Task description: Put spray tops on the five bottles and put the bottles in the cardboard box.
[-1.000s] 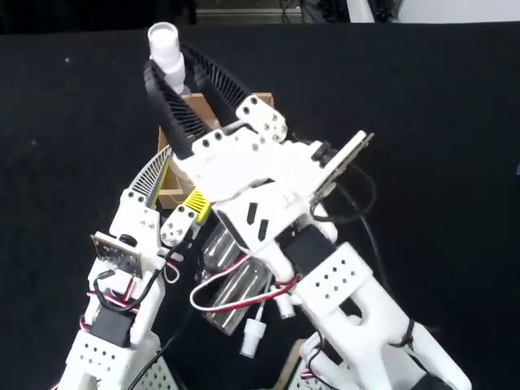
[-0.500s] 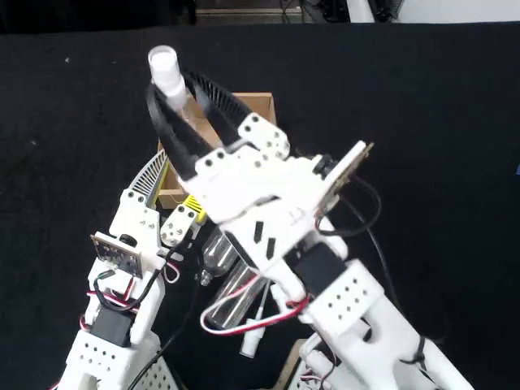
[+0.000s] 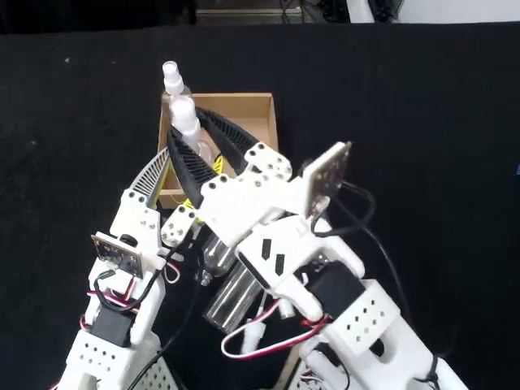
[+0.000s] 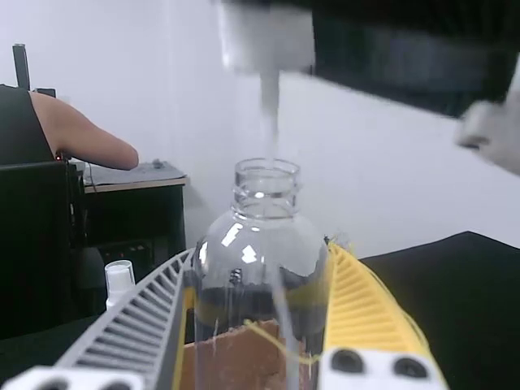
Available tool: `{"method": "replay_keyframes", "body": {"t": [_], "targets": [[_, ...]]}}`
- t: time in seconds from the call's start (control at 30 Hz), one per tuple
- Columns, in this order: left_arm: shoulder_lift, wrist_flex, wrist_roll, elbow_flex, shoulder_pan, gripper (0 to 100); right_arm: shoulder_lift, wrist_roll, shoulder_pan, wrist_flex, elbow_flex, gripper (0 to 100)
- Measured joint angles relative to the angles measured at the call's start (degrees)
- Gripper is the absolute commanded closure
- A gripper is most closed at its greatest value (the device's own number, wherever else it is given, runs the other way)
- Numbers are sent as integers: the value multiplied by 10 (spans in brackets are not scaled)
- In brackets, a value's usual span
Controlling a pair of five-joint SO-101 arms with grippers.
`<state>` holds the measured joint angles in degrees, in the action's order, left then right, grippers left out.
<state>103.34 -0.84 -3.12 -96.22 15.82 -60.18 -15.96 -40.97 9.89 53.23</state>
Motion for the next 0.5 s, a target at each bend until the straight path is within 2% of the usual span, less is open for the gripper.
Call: {"method": "replay_keyframes", "body": {"t": [0.13, 0.3, 0.5], "targets": [[0, 0, 0, 0, -1, 960, -4, 0, 0, 76, -32, 848], [0, 0, 0, 0, -1, 960, -4, 0, 0, 120, -66, 855], [0, 0, 0, 0, -1, 960, -4, 0, 0, 193, -105, 987]]}}
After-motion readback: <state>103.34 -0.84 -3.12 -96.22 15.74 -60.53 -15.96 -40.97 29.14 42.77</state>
